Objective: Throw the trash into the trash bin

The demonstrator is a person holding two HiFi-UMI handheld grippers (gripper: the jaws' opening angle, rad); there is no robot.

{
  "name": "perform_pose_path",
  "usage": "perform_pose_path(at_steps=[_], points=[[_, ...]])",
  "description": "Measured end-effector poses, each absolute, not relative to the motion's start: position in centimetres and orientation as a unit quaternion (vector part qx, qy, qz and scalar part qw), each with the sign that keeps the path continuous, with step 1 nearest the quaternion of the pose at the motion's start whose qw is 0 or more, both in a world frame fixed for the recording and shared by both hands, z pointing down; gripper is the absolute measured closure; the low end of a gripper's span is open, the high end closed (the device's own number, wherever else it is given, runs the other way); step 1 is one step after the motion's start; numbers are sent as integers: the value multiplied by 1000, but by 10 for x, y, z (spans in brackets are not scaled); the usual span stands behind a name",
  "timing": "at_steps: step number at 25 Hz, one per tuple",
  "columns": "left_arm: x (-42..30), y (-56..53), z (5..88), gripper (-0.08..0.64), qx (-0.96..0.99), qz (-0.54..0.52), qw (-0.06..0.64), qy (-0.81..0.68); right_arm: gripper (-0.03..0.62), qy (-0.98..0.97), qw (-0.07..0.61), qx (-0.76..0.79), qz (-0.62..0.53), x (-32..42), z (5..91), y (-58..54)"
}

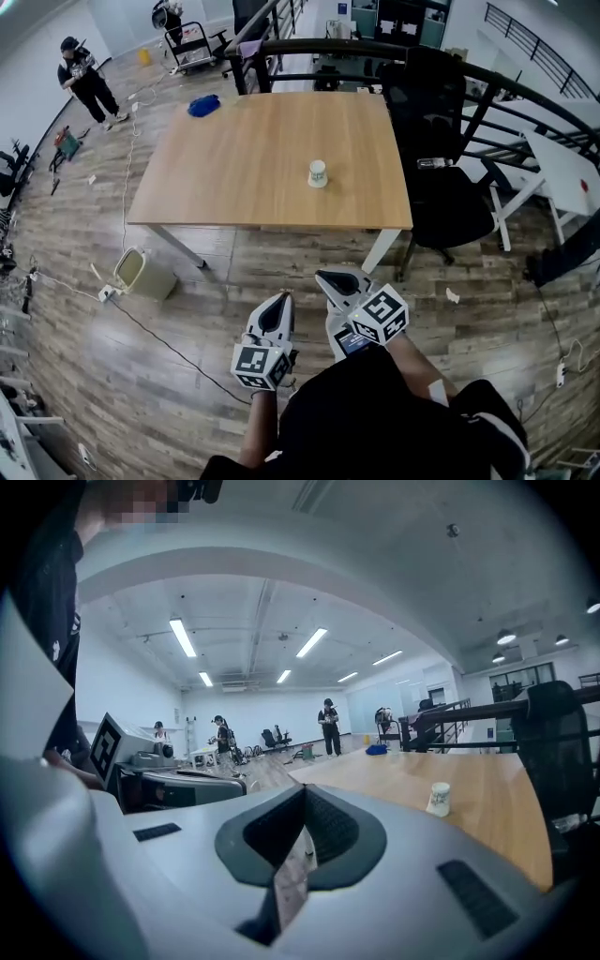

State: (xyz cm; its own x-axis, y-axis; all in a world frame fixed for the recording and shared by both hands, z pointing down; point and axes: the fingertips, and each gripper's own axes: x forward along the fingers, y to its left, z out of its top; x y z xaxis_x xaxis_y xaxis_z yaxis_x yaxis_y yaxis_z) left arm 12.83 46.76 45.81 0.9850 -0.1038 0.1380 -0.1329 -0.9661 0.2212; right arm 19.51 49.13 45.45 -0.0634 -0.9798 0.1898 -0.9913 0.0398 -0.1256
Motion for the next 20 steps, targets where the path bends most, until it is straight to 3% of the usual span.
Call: perform_pose_path(at_steps=[12,20], points=[[321,350,425,552,991,69,105,-43,600,-705,15,699,118,391,426,370],[407,323,427,552,991,84,101,-17,600,-698,2,706,120,472,426,335]])
